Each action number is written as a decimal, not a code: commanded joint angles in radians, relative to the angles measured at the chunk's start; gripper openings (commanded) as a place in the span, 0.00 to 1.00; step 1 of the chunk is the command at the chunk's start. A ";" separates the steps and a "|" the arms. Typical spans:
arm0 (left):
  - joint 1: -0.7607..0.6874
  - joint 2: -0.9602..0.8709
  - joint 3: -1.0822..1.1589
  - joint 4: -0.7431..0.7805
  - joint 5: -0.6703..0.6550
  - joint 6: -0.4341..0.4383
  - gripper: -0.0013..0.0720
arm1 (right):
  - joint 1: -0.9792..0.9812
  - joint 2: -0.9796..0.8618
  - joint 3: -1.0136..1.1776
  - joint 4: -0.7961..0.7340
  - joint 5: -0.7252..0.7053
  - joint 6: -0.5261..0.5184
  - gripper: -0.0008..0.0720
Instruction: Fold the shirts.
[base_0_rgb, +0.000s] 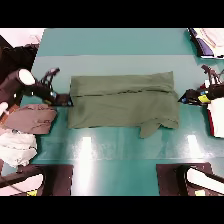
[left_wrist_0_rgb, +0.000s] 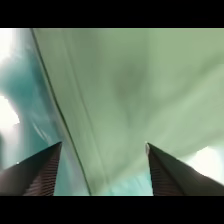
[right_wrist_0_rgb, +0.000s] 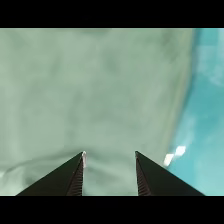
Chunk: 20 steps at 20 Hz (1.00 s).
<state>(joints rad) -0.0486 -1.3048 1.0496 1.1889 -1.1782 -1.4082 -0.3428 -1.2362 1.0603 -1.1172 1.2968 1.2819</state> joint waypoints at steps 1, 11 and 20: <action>0.000 0.113 -0.241 -0.053 0.057 0.002 0.84 | -0.043 0.113 -0.114 0.084 0.016 -0.053 0.51; -0.001 0.121 -0.430 -0.219 0.172 0.029 0.84 | -0.043 0.204 -0.145 0.089 0.026 -0.054 0.51; -0.001 0.122 -0.344 -0.256 0.113 0.055 0.05 | -0.070 0.204 -0.308 -0.096 0.087 0.011 0.56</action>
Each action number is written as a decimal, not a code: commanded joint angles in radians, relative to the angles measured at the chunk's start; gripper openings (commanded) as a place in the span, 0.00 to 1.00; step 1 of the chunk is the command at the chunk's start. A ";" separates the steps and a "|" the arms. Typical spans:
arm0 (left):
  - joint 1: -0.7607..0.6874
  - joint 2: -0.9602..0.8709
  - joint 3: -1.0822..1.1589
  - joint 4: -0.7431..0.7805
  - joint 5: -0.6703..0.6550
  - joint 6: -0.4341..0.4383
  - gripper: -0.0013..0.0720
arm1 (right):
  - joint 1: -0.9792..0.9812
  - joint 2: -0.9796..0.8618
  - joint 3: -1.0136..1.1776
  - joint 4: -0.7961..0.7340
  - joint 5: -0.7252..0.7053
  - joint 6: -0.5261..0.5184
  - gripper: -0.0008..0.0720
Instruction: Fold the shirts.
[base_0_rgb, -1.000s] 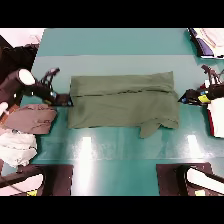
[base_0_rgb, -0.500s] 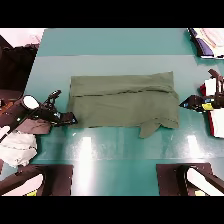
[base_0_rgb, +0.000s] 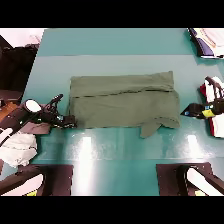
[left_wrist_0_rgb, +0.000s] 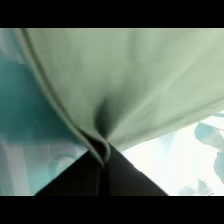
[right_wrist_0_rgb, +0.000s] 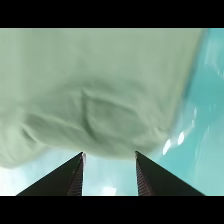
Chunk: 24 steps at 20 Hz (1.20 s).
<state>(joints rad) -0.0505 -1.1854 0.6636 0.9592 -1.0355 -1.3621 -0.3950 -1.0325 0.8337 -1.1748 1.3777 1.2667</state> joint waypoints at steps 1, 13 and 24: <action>0.001 0.003 0.060 -0.027 -0.034 0.009 0.05 | -0.036 0.000 -0.124 -0.018 -0.019 0.027 0.56; 0.001 0.002 0.084 -0.027 -0.037 0.009 0.05 | -0.137 -0.030 -0.277 0.198 -0.190 0.002 0.21; 0.001 0.272 0.089 0.054 -0.248 0.023 0.05 | -0.137 0.314 -0.060 -0.083 0.128 -0.033 0.04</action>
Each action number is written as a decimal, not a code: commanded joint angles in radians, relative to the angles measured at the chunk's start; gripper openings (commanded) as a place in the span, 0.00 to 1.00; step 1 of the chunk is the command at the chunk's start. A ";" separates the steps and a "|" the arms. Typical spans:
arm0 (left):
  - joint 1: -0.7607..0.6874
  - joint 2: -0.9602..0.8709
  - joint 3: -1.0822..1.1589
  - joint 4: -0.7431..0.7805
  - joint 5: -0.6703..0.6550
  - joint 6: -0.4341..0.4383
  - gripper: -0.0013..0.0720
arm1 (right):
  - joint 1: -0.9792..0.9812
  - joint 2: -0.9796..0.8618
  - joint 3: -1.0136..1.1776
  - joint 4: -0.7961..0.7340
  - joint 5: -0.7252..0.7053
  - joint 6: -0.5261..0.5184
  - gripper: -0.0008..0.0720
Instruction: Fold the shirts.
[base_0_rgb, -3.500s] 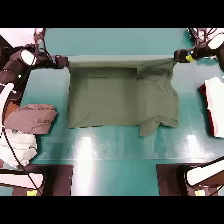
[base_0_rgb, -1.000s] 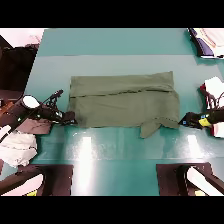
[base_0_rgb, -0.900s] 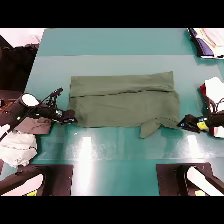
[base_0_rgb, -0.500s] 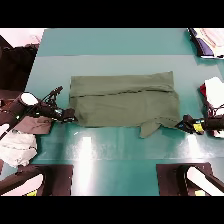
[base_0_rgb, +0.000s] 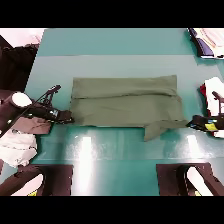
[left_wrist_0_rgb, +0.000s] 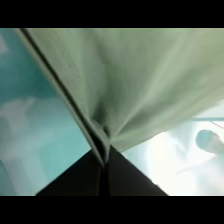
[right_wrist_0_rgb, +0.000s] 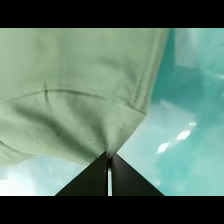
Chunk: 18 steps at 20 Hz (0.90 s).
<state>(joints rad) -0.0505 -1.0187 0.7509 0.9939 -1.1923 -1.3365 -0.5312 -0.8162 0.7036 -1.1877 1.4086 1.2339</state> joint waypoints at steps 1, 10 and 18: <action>0.001 0.149 0.001 0.019 -0.109 -0.013 0.05 | 0.000 0.120 0.096 -0.069 0.094 0.014 0.04; 0.001 0.158 0.076 0.032 0.156 -0.089 0.05 | 0.275 -0.152 0.340 -0.063 -0.090 0.066 0.03; 0.002 -0.189 0.254 0.048 0.278 -0.106 0.05 | 0.359 -0.515 0.641 -0.093 -0.115 0.128 0.04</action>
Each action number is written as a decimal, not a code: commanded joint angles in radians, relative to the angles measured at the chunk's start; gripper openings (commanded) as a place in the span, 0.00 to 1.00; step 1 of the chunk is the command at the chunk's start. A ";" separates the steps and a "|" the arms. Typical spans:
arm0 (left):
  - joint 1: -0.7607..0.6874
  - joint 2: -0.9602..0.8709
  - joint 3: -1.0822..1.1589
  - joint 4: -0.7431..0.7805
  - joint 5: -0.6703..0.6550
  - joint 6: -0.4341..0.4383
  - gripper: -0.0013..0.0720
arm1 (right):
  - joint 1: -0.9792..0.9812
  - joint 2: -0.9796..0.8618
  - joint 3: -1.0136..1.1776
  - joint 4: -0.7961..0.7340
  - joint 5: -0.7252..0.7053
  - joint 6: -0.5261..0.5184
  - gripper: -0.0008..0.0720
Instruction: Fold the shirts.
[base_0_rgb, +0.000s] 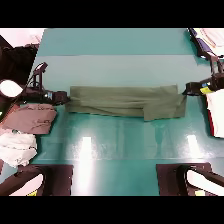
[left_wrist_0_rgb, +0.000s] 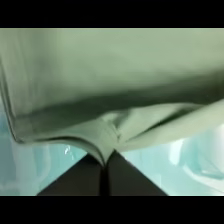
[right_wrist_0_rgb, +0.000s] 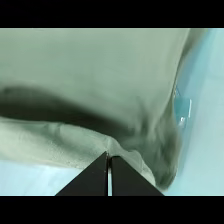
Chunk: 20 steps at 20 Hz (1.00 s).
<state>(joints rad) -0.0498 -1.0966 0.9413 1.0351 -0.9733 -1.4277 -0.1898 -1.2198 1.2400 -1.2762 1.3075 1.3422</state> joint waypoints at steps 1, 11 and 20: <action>0.001 -0.145 0.085 0.006 0.079 -0.019 0.05 | 0.017 -0.145 0.140 0.000 -0.017 0.020 0.04; 0.015 -0.224 0.184 0.021 0.166 -0.134 0.87 | -0.098 -0.409 0.341 0.420 0.001 -0.015 0.69; -0.009 -0.224 0.215 0.004 -0.088 -0.050 0.06 | -0.324 -0.406 0.088 0.413 0.158 -0.176 0.98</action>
<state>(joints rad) -0.0437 -1.3193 1.1515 1.0439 -1.0092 -1.4979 -0.4606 -1.6230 1.4109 -0.8814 1.4567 1.2304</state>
